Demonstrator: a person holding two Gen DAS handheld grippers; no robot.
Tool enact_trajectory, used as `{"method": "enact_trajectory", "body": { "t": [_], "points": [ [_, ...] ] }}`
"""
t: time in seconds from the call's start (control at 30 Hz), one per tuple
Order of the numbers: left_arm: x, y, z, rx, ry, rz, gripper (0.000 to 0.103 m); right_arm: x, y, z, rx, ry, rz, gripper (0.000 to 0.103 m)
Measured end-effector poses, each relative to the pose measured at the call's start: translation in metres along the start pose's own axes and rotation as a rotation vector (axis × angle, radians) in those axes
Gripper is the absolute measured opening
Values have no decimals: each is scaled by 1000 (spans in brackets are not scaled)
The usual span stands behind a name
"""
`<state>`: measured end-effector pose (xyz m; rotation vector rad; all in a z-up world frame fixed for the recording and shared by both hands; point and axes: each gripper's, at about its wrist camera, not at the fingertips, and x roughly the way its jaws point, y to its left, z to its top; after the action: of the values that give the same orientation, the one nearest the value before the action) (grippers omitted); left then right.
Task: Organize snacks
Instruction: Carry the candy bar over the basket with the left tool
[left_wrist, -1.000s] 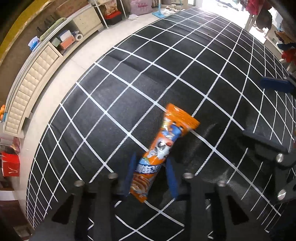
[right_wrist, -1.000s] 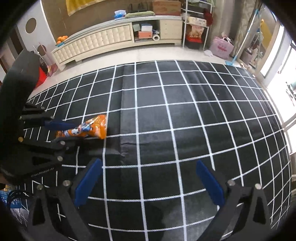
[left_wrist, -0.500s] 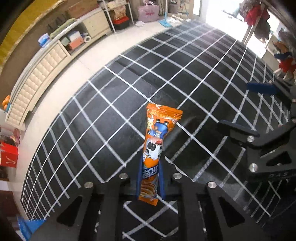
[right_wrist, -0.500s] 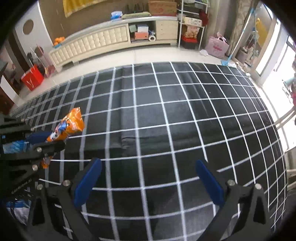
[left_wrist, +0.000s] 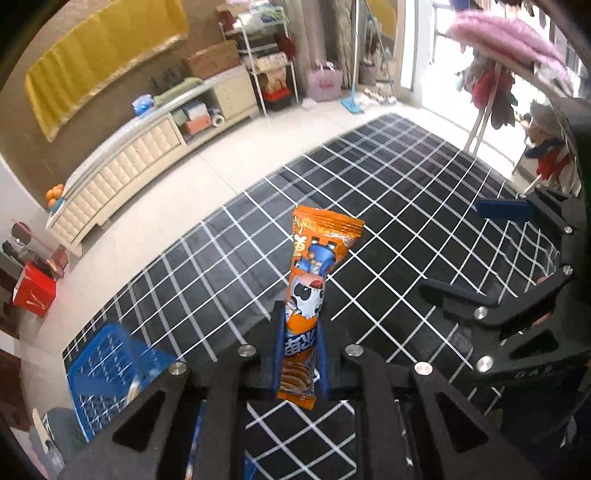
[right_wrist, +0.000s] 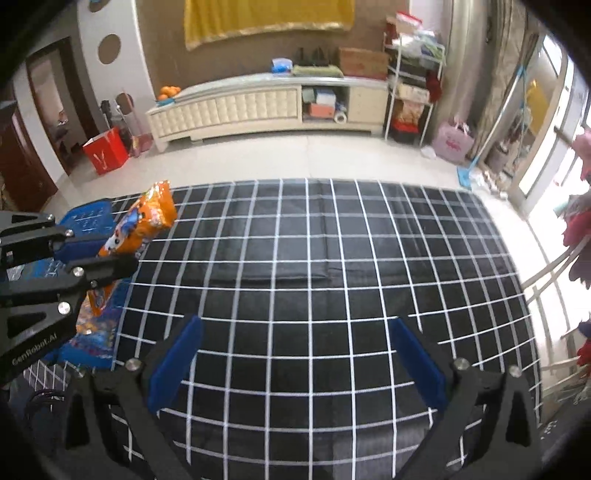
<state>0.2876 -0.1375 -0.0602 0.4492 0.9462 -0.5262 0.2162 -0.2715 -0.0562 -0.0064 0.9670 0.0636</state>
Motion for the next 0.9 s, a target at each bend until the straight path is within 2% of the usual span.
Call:
{"method": "enact_trajectory", "body": {
  "t": [0.3, 0.5, 0.63, 0.73, 0.9],
  "points": [
    [-83, 37, -50, -108, -95, 52, 13, -51, 45, -1, -69, -66, 25, 103],
    [-118, 57, -83, -149, -129, 87, 13, -71, 90, 1, -123, -94, 54, 103],
    [-134, 76, -106, -196, -134, 108, 13, -74, 119, 2, -165, -104, 78, 103],
    [-139, 97, -126, -237, -102, 144, 13, -69, 139, 2, -197, -95, 98, 103],
    [-145, 127, -149, -284, -90, 160, 13, -58, 169, 10, -227, -81, 126, 103]
  ]
}}
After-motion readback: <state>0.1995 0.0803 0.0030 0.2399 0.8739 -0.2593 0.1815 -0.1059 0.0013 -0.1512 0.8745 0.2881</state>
